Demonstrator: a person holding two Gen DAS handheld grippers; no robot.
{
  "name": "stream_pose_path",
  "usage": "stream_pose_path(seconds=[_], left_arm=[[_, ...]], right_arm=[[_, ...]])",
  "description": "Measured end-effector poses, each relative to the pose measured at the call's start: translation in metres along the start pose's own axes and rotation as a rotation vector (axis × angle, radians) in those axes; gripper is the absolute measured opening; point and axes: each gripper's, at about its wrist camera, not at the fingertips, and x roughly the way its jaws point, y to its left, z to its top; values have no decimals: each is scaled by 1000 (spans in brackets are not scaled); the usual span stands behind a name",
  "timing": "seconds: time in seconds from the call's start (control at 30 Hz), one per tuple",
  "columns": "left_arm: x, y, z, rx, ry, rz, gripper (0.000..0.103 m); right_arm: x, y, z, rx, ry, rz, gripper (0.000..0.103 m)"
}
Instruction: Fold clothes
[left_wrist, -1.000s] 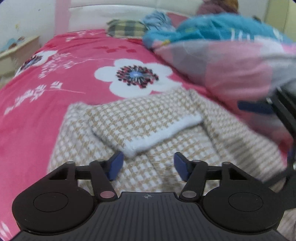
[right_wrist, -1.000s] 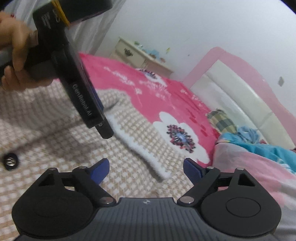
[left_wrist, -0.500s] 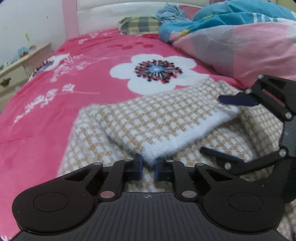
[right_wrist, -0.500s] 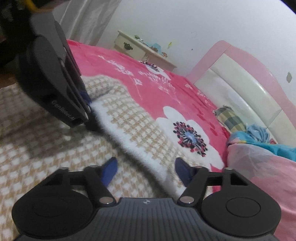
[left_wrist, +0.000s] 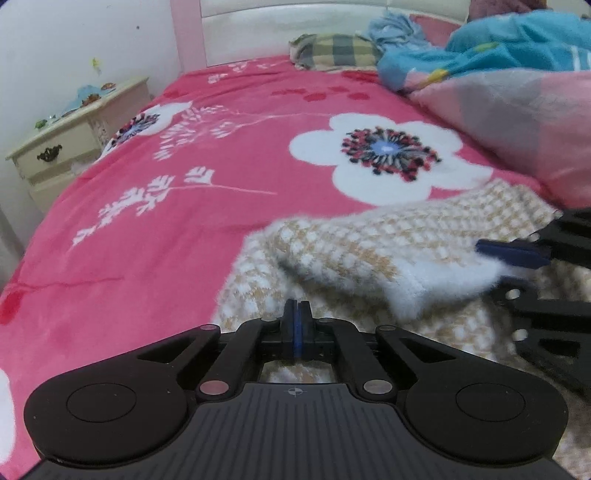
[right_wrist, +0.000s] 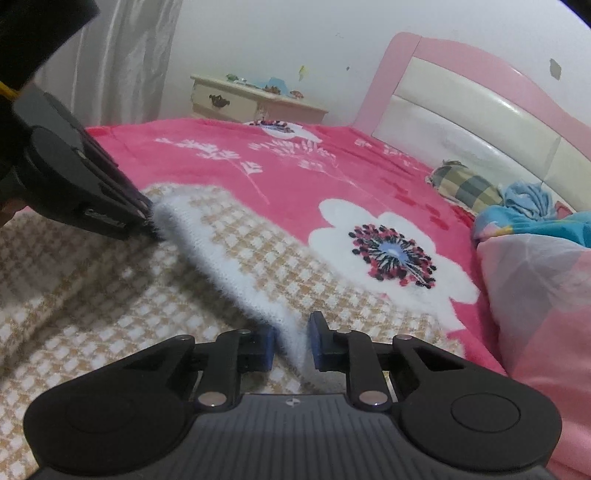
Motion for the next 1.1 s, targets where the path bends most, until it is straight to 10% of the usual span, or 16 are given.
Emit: stream_pose_path(seconds=[0.1,0.17,0.37,0.73,0.9,1.03,1.1], left_arm=[[-16,7,0,-99,-3,-116,9],[-22,17,2,-215,13,-233,36],[-8,64,-7,-762,53,-501,47],[-5,67,-23,-947,-1,-566,71],[12,50,-11,-890,23,-508,71],[19,37,-3,-839,-15,-440,21],[15,38,4,-809,-43,-418,11]], right_arm=[[0,-2,0,15,-7,10,22],[-1,-1,-1,-2,-16,12,23],[-2,-2,-1,-6,-24,12,23],[0,-10,-3,79,-12,25,23],[1,-8,-5,75,-16,20,23],[-1,-11,-4,93,-32,18,18],[-8,-17,0,137,-59,30,15]])
